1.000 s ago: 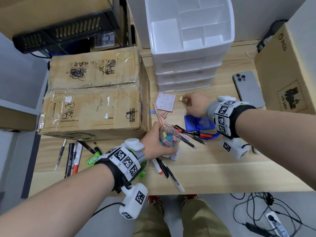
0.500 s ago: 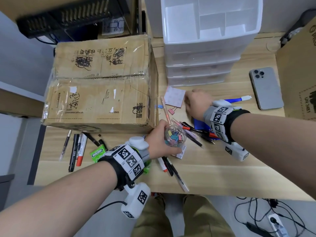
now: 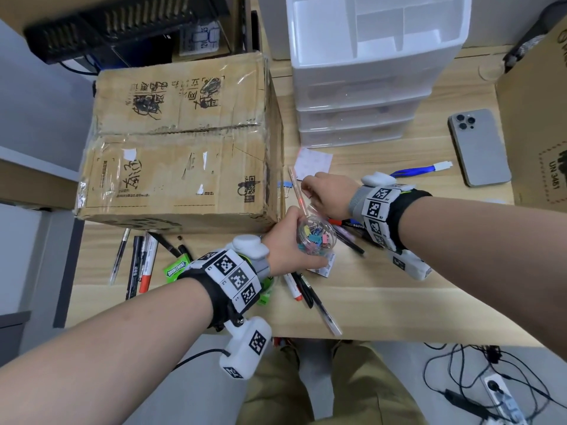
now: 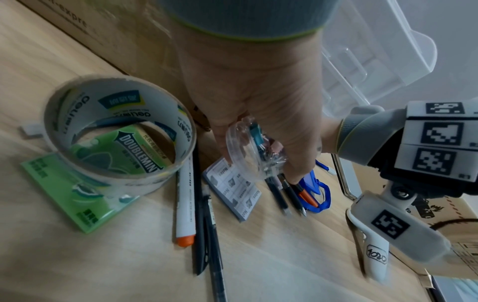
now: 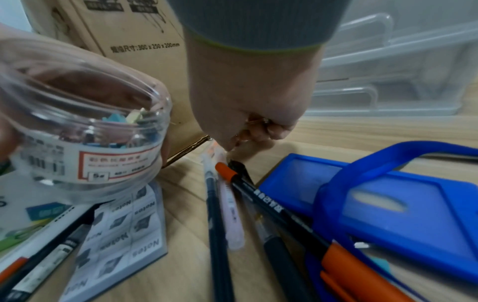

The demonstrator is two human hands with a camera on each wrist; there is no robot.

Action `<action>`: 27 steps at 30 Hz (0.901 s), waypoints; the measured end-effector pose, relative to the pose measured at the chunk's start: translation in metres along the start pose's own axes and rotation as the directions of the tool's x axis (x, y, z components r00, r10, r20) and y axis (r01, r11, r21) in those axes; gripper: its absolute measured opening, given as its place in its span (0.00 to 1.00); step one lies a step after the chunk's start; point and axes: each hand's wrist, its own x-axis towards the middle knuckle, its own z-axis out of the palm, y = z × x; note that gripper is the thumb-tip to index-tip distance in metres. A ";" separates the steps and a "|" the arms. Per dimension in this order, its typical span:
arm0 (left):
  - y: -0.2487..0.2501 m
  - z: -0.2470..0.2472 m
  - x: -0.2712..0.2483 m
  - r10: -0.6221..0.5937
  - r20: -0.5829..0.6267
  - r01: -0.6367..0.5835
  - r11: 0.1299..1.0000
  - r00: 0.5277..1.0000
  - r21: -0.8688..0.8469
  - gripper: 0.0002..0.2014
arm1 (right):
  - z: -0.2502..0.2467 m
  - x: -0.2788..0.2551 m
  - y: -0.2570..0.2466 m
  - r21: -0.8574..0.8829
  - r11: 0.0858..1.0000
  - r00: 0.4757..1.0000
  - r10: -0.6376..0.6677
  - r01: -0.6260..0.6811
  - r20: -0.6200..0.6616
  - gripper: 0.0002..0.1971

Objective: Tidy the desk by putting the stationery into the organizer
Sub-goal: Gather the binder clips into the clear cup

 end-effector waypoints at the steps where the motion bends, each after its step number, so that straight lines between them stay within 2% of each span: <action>1: -0.001 0.000 0.000 0.003 0.000 -0.003 1.000 1.000 0.005 0.35 | 0.002 0.000 0.000 -0.016 1.000 1.000 0.013 -0.013 -0.004 0.14; 7: -0.004 0.000 -0.002 0.001 -0.005 -0.001 0.999 1.000 0.046 0.37 | 0.008 -0.001 0.003 -0.049 0.995 0.996 0.089 -0.090 -0.023 0.07; 11: -0.006 0.000 -0.005 0.001 0.003 -0.001 0.998 1.000 0.055 0.38 | 0.009 -0.006 0.006 -0.020 0.994 0.993 0.106 -0.107 -0.059 0.14; 14: -0.006 -0.001 -0.007 0.002 -0.004 -0.001 0.998 1.000 0.061 0.38 | 0.010 -0.009 0.007 -0.121 0.983 0.990 0.130 -0.137 -0.061 0.17; 17: -0.004 0.001 -0.010 0.004 -0.016 -0.003 0.998 1.000 0.059 0.37 | 0.011 -0.010 0.007 -0.176 0.969 0.984 0.170 -0.176 -0.047 0.17; 21: -0.005 0.003 -0.014 0.003 -0.025 -0.002 0.999 1.000 0.048 0.38 | 0.011 -0.013 0.004 -0.089 0.965 0.967 0.239 -0.247 -0.091 0.12; 25: -0.007 0.005 -0.017 0.011 -0.035 -0.008 0.998 0.999 0.060 0.38 | 0.011 -0.017 0.005 -0.080 0.930 0.928 0.348 -0.359 -0.131 0.18; 27: -0.009 0.005 -0.019 0.004 -0.032 -0.002 0.998 0.999 0.069 0.38 | 0.010 -0.019 0.003 -0.088 0.924 0.926 0.363 -0.372 -0.108 0.17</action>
